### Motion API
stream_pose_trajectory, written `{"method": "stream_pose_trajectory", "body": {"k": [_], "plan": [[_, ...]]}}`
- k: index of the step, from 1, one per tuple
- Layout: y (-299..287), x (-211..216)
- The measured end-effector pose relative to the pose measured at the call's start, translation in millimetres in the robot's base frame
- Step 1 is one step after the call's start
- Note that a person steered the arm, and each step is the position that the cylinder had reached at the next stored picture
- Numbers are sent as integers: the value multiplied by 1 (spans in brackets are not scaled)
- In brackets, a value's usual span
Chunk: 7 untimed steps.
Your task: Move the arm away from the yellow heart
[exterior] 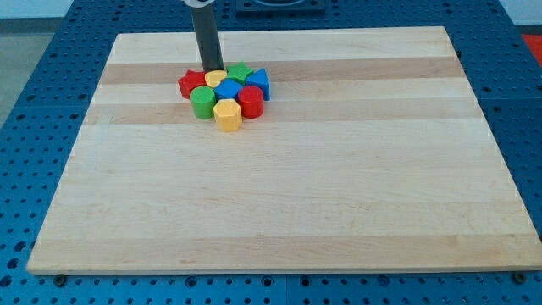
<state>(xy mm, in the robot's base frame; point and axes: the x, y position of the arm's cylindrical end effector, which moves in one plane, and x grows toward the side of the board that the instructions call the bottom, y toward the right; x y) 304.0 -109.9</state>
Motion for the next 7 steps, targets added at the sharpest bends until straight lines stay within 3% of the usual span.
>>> {"method": "stream_pose_trajectory", "body": {"k": [3, 6, 7], "plan": [[19, 11], [14, -27], [74, -30]]}}
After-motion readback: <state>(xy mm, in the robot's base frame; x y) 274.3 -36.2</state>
